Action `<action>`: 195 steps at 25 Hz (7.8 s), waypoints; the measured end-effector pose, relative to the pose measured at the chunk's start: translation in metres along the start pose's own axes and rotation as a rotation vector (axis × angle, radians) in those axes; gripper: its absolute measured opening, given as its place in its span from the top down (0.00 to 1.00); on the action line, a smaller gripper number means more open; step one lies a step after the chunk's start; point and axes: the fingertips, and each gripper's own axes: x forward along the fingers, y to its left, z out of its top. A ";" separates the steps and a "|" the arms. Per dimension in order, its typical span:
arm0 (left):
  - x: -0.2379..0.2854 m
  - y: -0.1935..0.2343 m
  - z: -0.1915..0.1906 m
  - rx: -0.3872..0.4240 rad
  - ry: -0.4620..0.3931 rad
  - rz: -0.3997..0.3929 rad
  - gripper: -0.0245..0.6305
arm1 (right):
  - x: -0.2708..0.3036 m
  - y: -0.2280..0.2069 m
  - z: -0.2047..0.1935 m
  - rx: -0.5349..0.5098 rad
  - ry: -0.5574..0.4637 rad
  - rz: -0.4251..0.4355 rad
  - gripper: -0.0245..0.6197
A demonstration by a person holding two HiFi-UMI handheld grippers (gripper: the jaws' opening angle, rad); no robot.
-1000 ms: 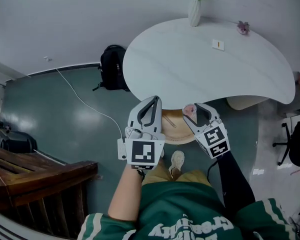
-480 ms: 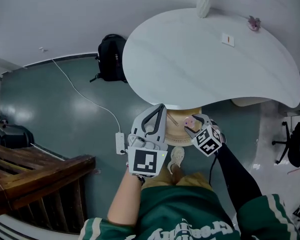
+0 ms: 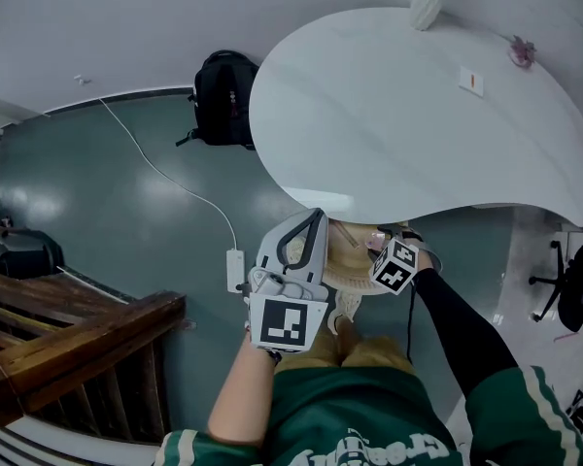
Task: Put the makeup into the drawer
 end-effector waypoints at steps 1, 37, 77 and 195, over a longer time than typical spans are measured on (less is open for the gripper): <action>0.002 0.003 -0.003 -0.003 0.007 0.000 0.96 | 0.003 0.000 -0.002 0.009 0.025 0.020 0.60; 0.011 0.045 -0.056 -0.009 0.115 -0.042 0.96 | 0.076 -0.037 0.001 -0.351 0.140 -0.260 0.59; -0.017 -0.044 0.020 -0.026 0.017 -0.056 0.96 | -0.152 -0.049 -0.032 0.448 -0.413 -0.348 0.34; 0.156 -0.057 0.199 -0.206 -0.136 0.319 0.96 | -0.399 -0.342 0.002 0.334 -1.019 -0.300 0.51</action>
